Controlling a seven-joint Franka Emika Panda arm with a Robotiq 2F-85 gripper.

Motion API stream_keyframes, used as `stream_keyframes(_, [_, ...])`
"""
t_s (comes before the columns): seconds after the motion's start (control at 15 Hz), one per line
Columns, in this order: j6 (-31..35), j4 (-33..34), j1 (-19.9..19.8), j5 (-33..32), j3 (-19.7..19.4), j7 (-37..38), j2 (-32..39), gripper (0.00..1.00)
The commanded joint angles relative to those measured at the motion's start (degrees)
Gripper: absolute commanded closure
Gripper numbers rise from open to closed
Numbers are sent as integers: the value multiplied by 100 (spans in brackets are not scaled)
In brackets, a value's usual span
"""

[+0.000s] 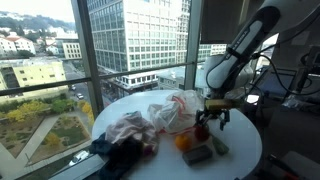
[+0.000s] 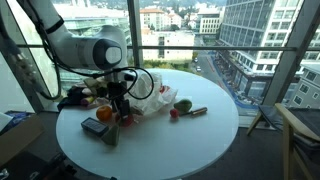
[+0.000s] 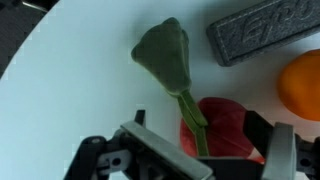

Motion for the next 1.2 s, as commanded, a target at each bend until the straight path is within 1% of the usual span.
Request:
stream_keyframes(0.0, [894, 168, 118, -236, -208, -311, 586, 0])
stream_keyframes(0.13, [1619, 153, 301, -478, -436, -256, 774, 0])
stream_keyframes(0.27, [1964, 185, 375, -315, -518, -400, 931, 0])
stream_keyframes(0.33, [2069, 178, 403, -242, -541, -498, 973, 25])
stream_keyframes(0.4, [2083, 173, 390, -131, -504, -604, 996, 26])
stream_keyframes(0.47, [2071, 152, 339, 8, -415, -719, 986, 32])
stream_keyframes(0.67, [2041, 121, 240, 319, -258, -1041, 929, 58])
stream_keyframes(0.87, [1835, 131, 23, 850, 41, -1397, 878, 80])
stream_keyframes(1.0, [1627, 152, -64, 1123, 144, -1512, 847, 94])
stream_keyframes(1.07, [1531, 147, -83, 1220, 158, -1520, 816, 98])
stream_keyframes(1.13, [1355, 111, -17, 1238, 95, -1428, 714, 99])
